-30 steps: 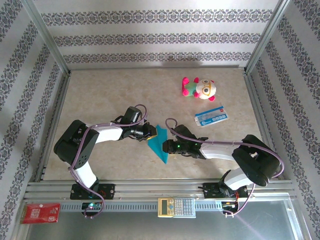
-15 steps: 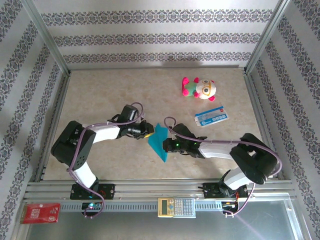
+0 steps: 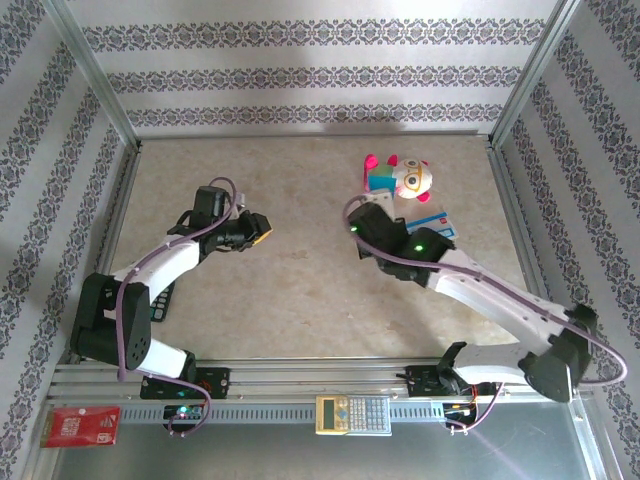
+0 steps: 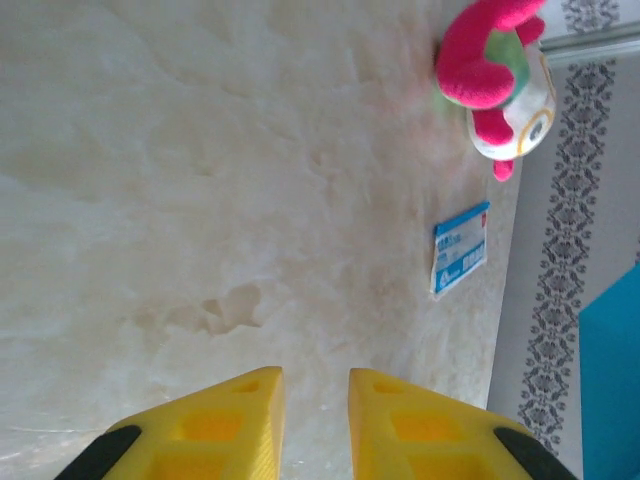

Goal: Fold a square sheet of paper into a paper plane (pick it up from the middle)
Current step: Turn over the paper at the center of the table.

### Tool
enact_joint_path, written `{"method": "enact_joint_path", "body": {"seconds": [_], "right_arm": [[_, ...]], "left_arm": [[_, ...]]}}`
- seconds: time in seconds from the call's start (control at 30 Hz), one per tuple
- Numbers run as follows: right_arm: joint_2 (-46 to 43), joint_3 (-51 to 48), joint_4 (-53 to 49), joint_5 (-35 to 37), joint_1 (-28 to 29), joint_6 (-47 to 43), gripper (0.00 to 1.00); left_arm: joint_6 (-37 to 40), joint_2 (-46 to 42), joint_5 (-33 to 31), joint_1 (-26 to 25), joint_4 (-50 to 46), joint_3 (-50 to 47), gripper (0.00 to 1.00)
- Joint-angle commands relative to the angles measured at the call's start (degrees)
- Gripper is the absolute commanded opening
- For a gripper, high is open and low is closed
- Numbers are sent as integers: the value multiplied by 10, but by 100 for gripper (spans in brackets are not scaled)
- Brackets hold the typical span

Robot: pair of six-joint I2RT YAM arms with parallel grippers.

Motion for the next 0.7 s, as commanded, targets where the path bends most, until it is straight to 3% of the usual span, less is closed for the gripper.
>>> {"method": "enact_joint_path", "body": {"seconds": [0.0,0.13,0.23,0.37,0.5,0.67], "right_arm": [[112,16,-124,118,49,29,0],[273,83,-173,107,93,136,0],[356,117,-147,63,116,174,0],[424,166,-99,-13,129,184,12],[395,182,-71,-65,135,168,23],[228,70,26,-170,113,131,24]], "left_arm": [[22,0,-9,23,-37,-11,26],[26,6,-8,47,-39,-20,26],[29,5,-7,57,-40,-29,26],[33,1,-4,62,-49,-42,27],[18,-18,21,60,-52,-59,29],[-29,-72,29,13,-40,-101,29]]}}
